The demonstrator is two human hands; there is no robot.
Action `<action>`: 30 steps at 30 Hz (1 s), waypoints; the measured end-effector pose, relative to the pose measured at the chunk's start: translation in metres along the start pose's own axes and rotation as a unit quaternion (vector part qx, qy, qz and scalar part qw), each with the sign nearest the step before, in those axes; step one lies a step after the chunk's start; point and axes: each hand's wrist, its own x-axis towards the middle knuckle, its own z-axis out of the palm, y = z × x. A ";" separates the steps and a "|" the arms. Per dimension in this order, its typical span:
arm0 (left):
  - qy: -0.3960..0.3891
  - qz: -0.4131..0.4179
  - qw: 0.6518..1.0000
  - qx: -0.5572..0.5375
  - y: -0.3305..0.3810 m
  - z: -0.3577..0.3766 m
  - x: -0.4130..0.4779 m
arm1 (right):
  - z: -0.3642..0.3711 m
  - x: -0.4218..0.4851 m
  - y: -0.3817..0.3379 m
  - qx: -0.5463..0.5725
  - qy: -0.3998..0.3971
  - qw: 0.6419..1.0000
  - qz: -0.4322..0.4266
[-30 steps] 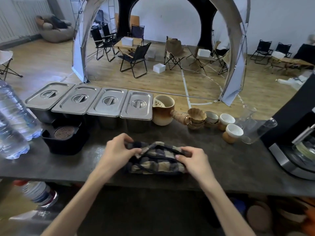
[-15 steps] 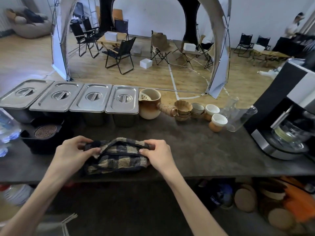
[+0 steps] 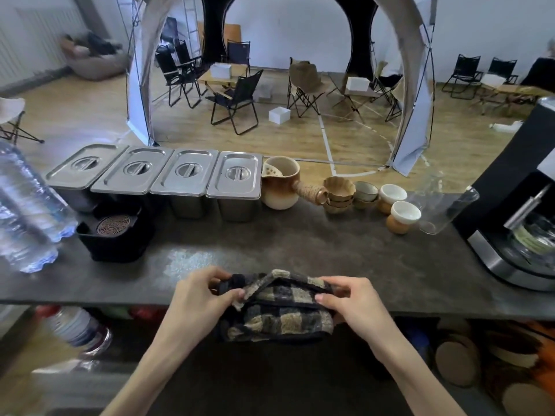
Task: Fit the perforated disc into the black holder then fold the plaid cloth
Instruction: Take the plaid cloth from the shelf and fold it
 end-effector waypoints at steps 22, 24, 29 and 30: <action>-0.056 0.046 0.995 -0.071 0.095 0.129 0.070 | -0.132 0.042 0.015 0.086 0.114 0.986 0.086; -0.062 0.042 0.995 -0.070 0.087 0.121 0.061 | -0.128 0.037 0.015 0.076 0.102 0.988 0.091; -0.072 0.038 0.994 -0.069 0.065 0.099 0.042 | -0.108 0.015 0.006 0.082 0.071 0.990 0.092; -0.074 0.036 0.994 -0.065 0.060 0.094 0.039 | -0.104 0.012 0.005 0.082 0.065 0.991 0.088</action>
